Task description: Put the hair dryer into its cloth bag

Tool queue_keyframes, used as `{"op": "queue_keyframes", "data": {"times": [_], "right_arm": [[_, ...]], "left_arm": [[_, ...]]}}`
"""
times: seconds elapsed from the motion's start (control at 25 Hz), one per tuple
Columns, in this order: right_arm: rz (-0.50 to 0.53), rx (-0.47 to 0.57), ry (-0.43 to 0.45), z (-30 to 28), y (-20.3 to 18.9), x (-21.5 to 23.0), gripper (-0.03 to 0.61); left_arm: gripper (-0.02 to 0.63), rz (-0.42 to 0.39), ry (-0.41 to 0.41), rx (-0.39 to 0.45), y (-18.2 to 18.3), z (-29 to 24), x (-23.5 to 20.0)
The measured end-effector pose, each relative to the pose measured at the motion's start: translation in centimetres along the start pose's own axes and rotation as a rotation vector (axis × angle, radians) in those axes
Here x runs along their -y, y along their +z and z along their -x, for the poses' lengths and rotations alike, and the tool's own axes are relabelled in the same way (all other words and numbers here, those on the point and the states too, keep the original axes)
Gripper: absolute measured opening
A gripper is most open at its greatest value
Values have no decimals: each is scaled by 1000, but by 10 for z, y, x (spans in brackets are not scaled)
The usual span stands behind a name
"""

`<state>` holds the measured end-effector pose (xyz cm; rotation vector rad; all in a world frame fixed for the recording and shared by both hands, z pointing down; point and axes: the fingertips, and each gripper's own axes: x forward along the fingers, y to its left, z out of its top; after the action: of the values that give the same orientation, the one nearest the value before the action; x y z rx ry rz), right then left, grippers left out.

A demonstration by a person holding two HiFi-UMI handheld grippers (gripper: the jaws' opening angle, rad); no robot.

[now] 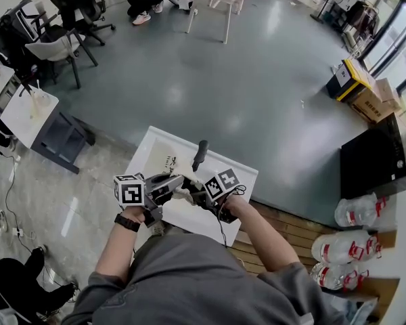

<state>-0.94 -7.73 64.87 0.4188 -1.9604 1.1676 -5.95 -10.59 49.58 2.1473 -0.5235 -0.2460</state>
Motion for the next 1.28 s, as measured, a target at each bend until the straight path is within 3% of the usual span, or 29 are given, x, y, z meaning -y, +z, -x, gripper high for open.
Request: {"op": "queue_keyframes", "data": {"times": [0.24,0.56,0.88,0.96,1.08,1.28], "right_arm": [[57,38,-73,-5,6,1,296],[188,163,-147,-4,23,2,287],[334,280,-266,-6,32,6,108],[359,304,-290,-4,35,7,38],[393,292,-301,3,36,9,17],[403,175,-248,26,29,7,15]], "left_arm": [[3,1,18,-5,-5,-2,-1],[3,0,11,39,6,8,3],[3,-42,-14,-14,-2,1,20],[3,-47,-6,-9,-2,5,18],[3,-37,19,13,3,17,12],[3,-25,91,54,5,43,-10]]}}
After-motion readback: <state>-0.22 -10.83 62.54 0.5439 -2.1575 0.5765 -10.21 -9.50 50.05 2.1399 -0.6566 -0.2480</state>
